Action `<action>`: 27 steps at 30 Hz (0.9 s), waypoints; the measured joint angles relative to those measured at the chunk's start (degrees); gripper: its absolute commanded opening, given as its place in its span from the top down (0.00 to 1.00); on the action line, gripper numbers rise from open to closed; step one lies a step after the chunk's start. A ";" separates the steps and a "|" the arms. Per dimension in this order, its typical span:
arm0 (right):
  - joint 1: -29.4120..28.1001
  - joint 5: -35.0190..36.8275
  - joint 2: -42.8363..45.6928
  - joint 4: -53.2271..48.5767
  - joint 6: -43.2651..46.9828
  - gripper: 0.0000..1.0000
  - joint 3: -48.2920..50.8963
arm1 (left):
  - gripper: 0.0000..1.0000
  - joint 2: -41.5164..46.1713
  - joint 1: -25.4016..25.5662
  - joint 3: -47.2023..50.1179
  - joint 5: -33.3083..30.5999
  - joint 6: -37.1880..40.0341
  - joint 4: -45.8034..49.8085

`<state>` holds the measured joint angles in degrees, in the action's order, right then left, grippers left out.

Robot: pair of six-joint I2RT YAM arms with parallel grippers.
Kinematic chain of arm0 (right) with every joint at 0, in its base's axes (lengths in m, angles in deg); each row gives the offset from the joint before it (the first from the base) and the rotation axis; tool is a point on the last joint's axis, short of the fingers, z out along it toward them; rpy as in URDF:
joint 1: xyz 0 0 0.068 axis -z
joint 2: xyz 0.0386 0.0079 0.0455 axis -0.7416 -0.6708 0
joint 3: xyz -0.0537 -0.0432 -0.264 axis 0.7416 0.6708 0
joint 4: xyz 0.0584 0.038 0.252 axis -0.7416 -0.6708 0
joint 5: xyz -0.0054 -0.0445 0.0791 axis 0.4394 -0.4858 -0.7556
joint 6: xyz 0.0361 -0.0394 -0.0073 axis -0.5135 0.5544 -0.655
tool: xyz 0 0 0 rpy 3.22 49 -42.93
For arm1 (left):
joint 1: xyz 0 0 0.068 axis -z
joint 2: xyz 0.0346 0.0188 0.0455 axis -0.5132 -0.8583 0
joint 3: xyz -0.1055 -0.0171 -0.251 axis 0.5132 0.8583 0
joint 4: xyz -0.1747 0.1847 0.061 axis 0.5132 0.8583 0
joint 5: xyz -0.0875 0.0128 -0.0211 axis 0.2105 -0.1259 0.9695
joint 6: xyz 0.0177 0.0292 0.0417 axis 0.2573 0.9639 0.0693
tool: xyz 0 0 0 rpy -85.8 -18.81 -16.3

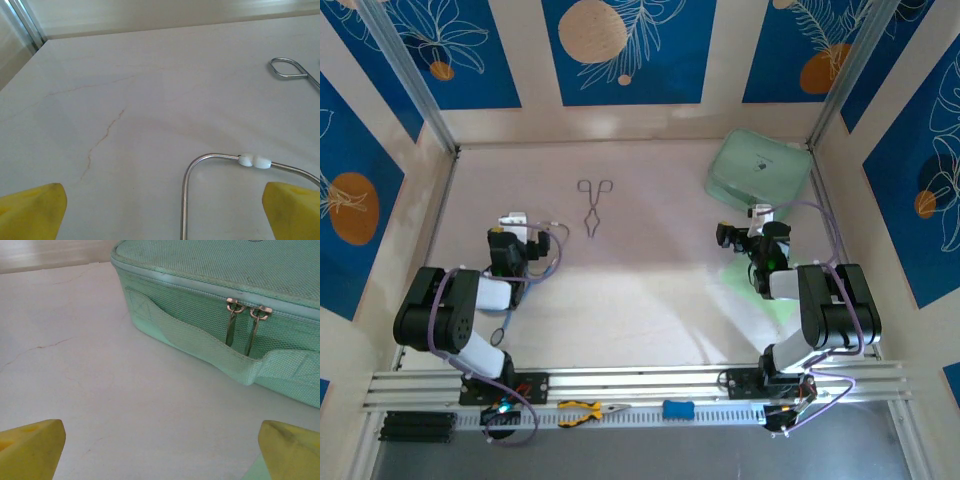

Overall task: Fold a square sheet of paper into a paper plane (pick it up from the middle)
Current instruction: Move the square sheet of paper to the center of the table.

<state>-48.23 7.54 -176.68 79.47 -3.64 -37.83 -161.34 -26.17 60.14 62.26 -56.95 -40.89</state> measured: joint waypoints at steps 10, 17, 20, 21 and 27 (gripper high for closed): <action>0.02 -0.02 0.00 0.00 -0.02 0.01 0.00 | 0.00 0.00 0.00 -0.04 3.91 1.22 0.13; 0.02 -0.02 0.00 -0.02 -0.02 0.01 -0.02 | 0.00 0.00 0.00 -0.07 4.52 1.46 0.48; 0.02 -0.02 0.00 -0.02 -0.02 0.01 -0.02 | 0.00 0.00 0.00 -0.07 4.50 1.46 0.48; 0.02 -0.02 0.00 -0.02 -0.02 0.01 -0.02 | 0.00 0.00 0.00 -0.07 4.50 1.46 0.50; 0.15 -0.39 0.00 -0.17 -0.02 0.01 -0.07 | 0.00 0.00 0.00 -0.07 4.50 1.49 0.46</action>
<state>-48.08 7.15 -176.68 79.29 -3.66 -37.90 -161.34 -26.17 60.08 66.76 -55.46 -40.44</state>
